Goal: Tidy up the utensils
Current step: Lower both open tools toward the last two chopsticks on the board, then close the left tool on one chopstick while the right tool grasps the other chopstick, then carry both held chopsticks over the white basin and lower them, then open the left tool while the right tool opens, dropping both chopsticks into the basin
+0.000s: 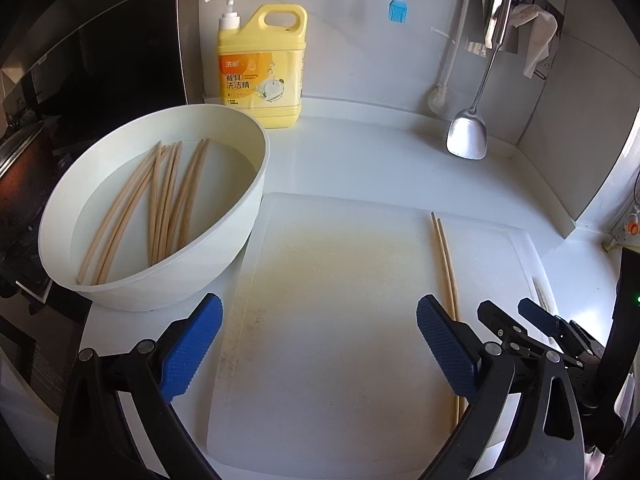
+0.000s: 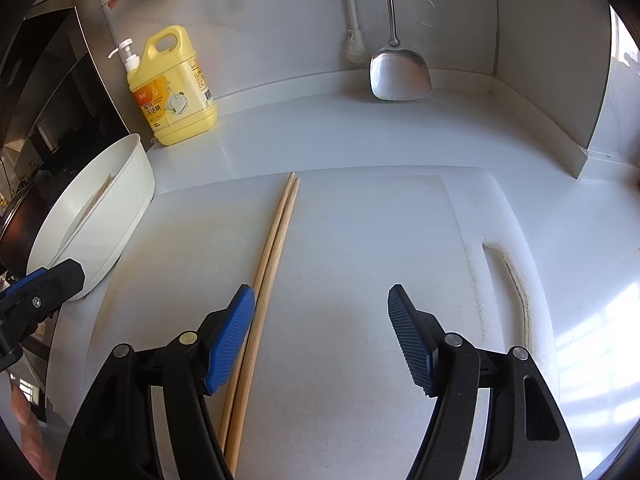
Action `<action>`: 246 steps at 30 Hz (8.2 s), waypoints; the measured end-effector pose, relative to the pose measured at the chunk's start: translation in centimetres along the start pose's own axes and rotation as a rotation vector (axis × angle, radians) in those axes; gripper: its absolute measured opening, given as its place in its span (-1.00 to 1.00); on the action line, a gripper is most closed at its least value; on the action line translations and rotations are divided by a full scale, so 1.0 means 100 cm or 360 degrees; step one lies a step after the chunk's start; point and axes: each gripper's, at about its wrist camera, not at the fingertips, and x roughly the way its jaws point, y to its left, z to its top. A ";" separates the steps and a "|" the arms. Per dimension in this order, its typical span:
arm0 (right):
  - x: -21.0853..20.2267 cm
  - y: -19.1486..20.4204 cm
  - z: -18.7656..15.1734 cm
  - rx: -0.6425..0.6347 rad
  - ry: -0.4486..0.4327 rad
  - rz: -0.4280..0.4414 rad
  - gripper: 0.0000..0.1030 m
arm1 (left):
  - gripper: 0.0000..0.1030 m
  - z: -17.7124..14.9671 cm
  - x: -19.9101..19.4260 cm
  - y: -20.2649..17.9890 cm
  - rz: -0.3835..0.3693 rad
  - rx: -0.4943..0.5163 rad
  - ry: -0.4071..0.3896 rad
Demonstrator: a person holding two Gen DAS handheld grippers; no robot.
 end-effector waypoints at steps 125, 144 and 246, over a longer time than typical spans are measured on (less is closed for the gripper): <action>0.023 -0.043 0.032 -0.1303 0.0235 0.0378 -0.82 | -0.48 -0.050 0.049 -0.111 0.0188 -0.0033 0.0069; 0.021 -0.042 0.028 -0.1273 0.0232 0.0368 -0.88 | -0.86 -0.048 0.039 -0.104 0.0079 -0.0056 0.0085; 0.038 0.269 0.114 -0.0267 0.0364 0.0290 0.23 | 0.88 0.105 -0.001 0.246 0.0314 -0.0241 0.0366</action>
